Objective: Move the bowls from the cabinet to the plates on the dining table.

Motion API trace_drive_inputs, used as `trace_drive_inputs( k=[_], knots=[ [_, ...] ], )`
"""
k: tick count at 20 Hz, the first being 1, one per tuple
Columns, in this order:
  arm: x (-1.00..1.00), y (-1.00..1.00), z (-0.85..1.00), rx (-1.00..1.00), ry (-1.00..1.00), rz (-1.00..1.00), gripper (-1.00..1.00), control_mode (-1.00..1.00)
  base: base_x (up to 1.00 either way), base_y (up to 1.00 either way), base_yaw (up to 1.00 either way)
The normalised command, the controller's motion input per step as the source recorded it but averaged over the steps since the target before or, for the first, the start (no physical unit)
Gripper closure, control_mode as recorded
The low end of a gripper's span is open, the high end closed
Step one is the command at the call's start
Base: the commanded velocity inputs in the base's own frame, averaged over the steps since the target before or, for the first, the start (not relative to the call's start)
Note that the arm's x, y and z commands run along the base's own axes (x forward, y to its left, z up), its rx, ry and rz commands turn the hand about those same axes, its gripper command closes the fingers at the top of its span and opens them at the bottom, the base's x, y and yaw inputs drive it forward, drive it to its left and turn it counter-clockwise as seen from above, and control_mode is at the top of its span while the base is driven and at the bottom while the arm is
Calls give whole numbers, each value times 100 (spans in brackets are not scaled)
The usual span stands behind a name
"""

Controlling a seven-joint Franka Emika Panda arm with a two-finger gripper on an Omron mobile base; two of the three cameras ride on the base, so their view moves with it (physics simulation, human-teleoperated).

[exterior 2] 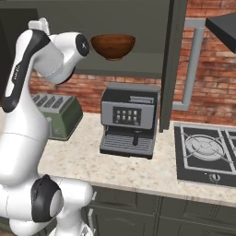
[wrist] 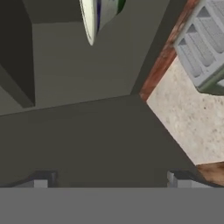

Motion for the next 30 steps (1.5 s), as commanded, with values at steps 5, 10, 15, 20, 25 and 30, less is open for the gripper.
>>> trace_drive_inputs(
  k=[5, 10, 15, 20, 25, 30],
  knots=[
    [0, 20, 0, 5, 0, 3, -100, -100, 0, 0, 0],
    [9, 12, -4, 8, 0, 4, -100, -100, 0, 0, 0],
    [14, 16, -6, 9, 0, 5, -100, -100, 0, 0, 0],
    [10, 29, -6, 7, 0, 4, -100, -100, 0, 0, 0],
    [3, 32, 0, 3, 0, 3, -100, -100, 0, 0, 0],
    [21, 24, -3, 3, 0, 4, -100, -100, 0, 0, 0]
  ],
)
